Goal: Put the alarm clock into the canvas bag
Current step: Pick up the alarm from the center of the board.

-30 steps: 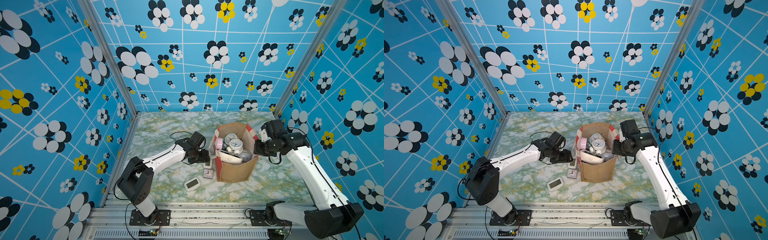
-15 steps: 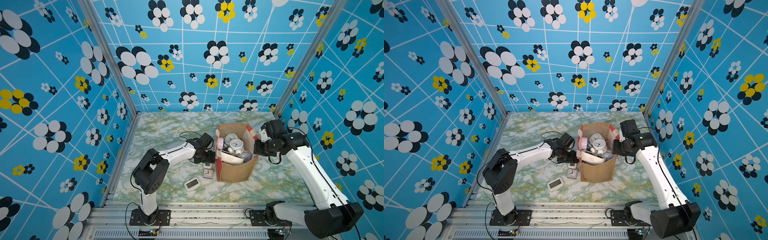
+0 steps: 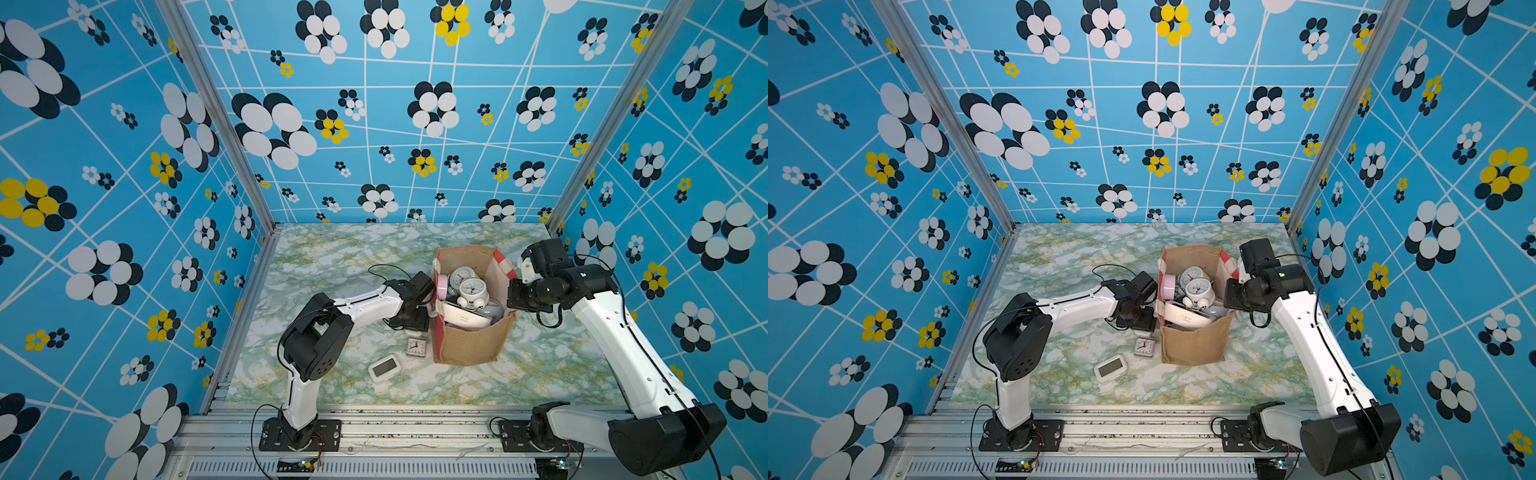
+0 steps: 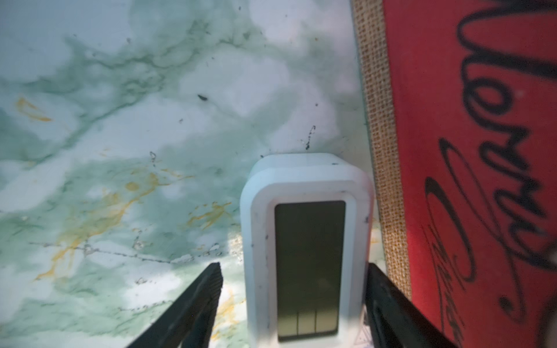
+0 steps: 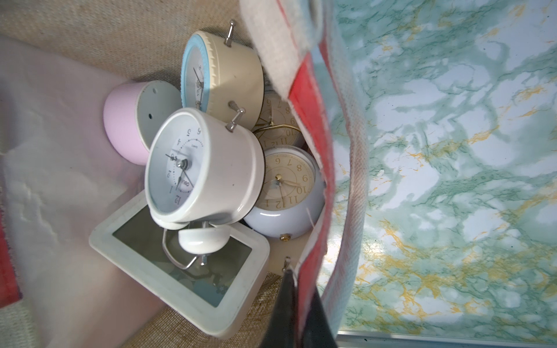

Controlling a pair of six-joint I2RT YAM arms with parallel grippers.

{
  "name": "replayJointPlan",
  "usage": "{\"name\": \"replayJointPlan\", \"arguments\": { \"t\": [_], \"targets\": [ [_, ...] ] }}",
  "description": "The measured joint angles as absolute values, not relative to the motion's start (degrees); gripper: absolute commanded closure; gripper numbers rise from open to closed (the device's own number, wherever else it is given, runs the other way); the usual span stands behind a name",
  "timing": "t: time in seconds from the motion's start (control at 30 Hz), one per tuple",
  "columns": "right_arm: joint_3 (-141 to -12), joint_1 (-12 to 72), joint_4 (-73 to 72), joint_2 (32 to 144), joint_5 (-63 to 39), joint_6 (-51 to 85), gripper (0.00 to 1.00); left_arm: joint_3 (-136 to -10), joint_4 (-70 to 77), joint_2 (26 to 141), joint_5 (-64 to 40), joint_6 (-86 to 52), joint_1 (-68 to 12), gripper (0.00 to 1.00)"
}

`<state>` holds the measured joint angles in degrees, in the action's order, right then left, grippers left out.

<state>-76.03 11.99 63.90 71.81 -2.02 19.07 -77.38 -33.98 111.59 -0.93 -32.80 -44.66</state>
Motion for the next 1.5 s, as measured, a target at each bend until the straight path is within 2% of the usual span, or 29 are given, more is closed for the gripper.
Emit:
{"name": "replayJointPlan", "arguments": {
  "t": [0.33, 0.43, 0.53, 0.63, 0.9, 1.03, 1.2, 1.4, 1.43, 1.5],
  "targets": [
    [-76.2, 12.0, 63.9, 72.2, -2.0, 19.1, 1.00, -77.4, -34.3, 111.6, 0.3, -31.7, -44.4, 0.47],
    [-76.2, 12.0, 63.9, 72.2, -2.1, 19.1, 1.00, -77.3, -34.3, 111.5, 0.3, -31.7, -43.9, 0.46],
    [-76.4, 12.0, 63.9, 72.3, -2.1, 19.1, 1.00, -77.2, -34.3, 111.3, 0.3, -31.6, -43.4, 0.35],
    [-76.6, 12.0, 64.0, 72.6, -2.3, 19.1, 1.00, -76.8, -34.3, 111.3, 0.3, -31.4, -42.8, 0.35],
    [-77.0, 12.0, 64.2, 73.0, -2.3, 19.1, 1.00, -76.4, -34.3, 111.3, 0.3, -31.2, -42.3, 0.40],
    [-77.0, 12.0, 64.2, 73.0, -2.4, 19.1, 1.00, -76.4, -34.3, 111.3, 0.3, -30.6, -42.0, 0.48],
    [-77.2, 12.0, 64.3, 73.0, -2.4, 19.1, 1.00, -75.1, -34.1, 110.2, 0.1, -30.4, -40.7, 0.52],
    [-77.2, 12.0, 64.4, 73.1, -2.4, 19.1, 1.00, -73.0, -34.9, 105.1, 0.0, -30.4, -36.9, 0.56],
    [-77.2, 12.0, 64.4, 73.0, -2.4, 19.1, 1.00, -73.0, -34.9, 103.7, 0.0, -30.3, -36.1, 0.61],
    [-77.2, 12.0, 64.4, 73.0, -2.4, 19.1, 1.00, -72.9, -34.9, 100.8, -0.2, -29.9, -34.6, 0.62]
  ]
}}
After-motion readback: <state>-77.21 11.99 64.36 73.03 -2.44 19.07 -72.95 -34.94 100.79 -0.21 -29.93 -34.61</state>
